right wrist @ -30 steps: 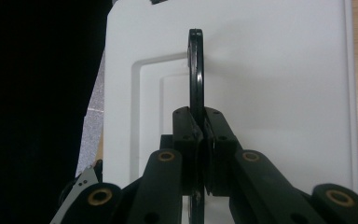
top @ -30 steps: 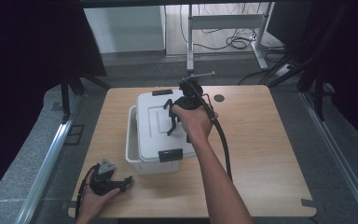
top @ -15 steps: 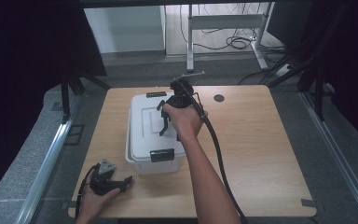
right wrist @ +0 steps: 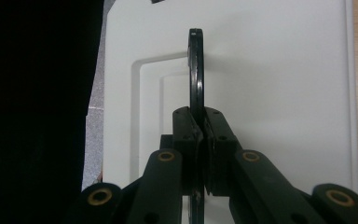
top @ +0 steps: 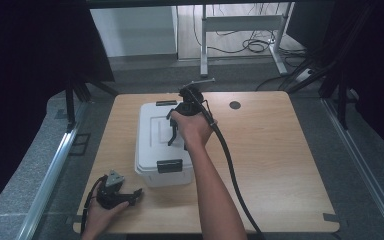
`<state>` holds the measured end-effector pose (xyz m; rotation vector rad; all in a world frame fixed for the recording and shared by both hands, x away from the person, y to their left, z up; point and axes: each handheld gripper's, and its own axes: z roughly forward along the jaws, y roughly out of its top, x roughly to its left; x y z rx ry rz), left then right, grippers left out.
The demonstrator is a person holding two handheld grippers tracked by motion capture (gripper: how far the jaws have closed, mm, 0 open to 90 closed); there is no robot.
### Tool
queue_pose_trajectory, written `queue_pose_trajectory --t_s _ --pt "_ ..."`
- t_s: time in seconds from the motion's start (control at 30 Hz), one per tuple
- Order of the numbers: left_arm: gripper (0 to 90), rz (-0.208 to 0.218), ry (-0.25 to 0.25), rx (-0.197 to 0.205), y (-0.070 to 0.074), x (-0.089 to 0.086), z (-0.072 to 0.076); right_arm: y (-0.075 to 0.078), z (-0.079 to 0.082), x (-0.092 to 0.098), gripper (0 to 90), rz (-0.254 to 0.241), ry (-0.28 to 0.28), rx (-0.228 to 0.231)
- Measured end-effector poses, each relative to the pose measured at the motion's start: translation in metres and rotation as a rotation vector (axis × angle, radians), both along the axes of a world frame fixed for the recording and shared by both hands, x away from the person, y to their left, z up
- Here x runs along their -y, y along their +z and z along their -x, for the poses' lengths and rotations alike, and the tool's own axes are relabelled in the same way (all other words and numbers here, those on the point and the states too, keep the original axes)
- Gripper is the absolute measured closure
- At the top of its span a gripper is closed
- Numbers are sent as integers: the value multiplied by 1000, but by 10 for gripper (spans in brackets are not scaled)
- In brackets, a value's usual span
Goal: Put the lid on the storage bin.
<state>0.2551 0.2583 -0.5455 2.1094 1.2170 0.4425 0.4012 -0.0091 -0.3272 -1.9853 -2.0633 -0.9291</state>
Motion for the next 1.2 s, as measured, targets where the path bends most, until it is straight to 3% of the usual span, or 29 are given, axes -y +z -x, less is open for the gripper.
queue_pose_trajectory --t_s 0.4,0.8,0.97,1.2 --pt "117 -3 -3 -1 0 0 0 -15 -6 -12 853 -16 -3 -22" --pt "117 -3 -3 0 0 0 0 -35 -11 -13 847 -40 -9 -39" --pt "117 -3 -3 -1 0 0 0 -33 -8 -11 691 -33 32 13" --pt "116 -5 -3 -3 0 0 0 -25 1 2 497 14 124 184"
